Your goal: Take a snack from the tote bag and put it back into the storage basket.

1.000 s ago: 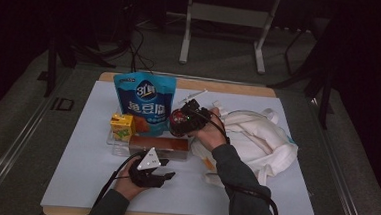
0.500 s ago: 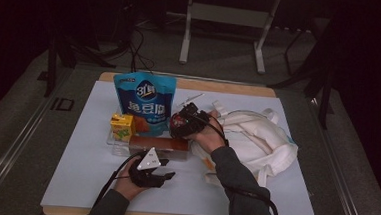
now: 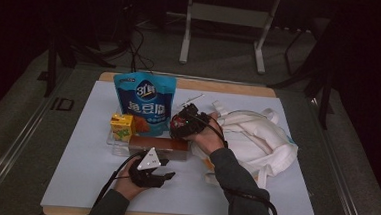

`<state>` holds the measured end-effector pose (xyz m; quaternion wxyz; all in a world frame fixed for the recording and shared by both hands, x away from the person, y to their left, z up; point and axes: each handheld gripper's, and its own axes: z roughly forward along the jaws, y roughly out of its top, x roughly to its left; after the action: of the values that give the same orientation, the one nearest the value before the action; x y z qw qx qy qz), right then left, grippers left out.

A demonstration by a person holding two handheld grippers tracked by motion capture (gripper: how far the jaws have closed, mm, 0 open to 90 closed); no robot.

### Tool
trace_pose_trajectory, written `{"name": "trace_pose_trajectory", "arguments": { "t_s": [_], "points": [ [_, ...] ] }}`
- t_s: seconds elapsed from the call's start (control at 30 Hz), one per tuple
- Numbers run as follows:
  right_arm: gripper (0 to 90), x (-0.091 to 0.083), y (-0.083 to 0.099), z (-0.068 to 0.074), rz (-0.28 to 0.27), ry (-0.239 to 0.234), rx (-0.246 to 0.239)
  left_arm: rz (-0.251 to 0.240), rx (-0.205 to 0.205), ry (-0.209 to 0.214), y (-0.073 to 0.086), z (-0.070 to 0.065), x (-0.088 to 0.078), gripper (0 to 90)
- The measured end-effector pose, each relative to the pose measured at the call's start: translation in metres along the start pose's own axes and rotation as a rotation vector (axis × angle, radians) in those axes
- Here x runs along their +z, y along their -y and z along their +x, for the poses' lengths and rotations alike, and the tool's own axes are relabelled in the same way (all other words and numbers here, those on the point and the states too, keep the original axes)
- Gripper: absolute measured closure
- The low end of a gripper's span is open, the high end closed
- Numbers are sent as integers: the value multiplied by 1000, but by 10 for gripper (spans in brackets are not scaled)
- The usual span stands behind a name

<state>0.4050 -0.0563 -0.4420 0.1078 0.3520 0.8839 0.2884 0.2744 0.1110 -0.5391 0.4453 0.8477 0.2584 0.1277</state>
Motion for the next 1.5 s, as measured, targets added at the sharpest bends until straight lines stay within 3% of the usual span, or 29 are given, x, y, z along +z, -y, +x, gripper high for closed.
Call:
{"name": "trace_pose_trajectory", "arguments": {
  "t_s": [0.3,0.93,1.03,1.07,1.5],
  "points": [
    [248,10,0,1,7,4,36,-1,1,-1,0,0,0,473],
    [237,19,1,14,52,66,-20,2,5,-1,0,-1,1,472],
    [201,14,-2,14,19,97,-27,3,4,0,0,-1,1,472],
    [201,11,-3,14,8,78,-24,4,5,0,0,-1,0,471],
    [238,-7,-5,7,-40,82,-20,4,4,0,0,0,1,471]
  ]
}}
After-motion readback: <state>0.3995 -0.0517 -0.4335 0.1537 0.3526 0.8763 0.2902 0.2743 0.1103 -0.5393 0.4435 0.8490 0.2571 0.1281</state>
